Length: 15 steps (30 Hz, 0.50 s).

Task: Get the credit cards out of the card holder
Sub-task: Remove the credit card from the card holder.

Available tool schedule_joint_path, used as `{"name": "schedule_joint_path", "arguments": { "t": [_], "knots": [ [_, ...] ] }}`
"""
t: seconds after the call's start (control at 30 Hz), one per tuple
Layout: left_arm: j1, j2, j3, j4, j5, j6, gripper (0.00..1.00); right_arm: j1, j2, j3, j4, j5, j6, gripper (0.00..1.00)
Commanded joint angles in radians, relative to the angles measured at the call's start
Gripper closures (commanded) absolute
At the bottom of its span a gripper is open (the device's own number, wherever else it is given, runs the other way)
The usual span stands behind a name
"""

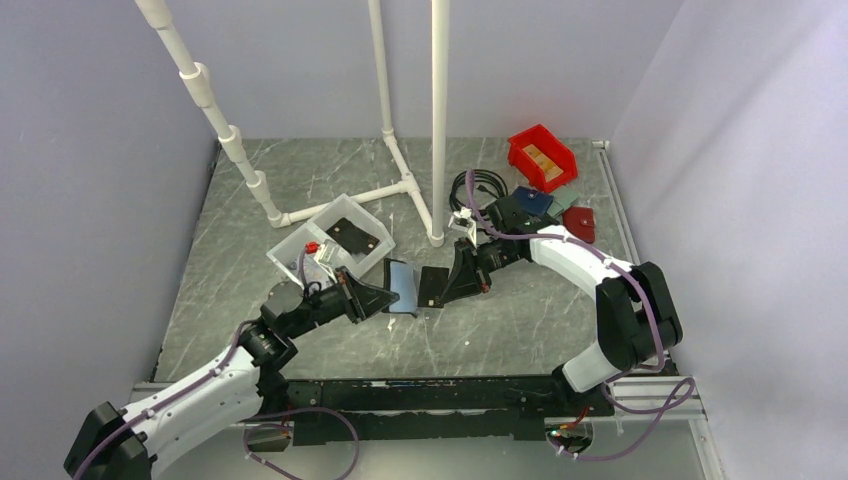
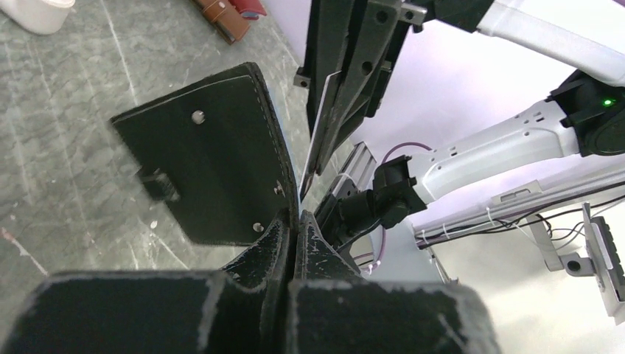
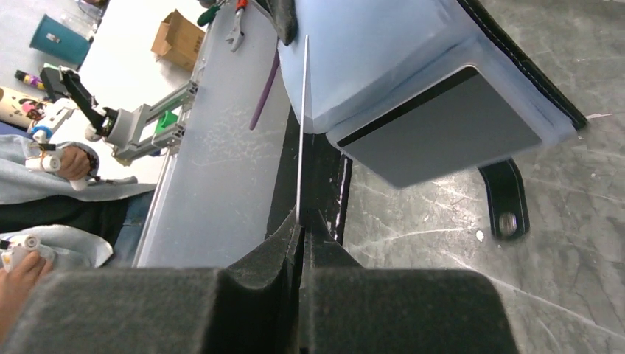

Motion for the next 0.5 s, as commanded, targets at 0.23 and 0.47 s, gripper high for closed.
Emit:
{"name": "schedule_joint_path", "arguments": {
  "t": [0.23, 0.47],
  "knots": [
    [0.005, 0.078, -0.032, 0.108, -0.001, 0.001, 1.0, -0.004, -0.032, 0.053, -0.063, 0.02, -0.114, 1.0],
    [0.006, 0.291, -0.015, 0.308, 0.04, -0.043, 1.0, -0.007, -0.032, 0.069, -0.101, 0.026, -0.15, 1.0]
  ]
}}
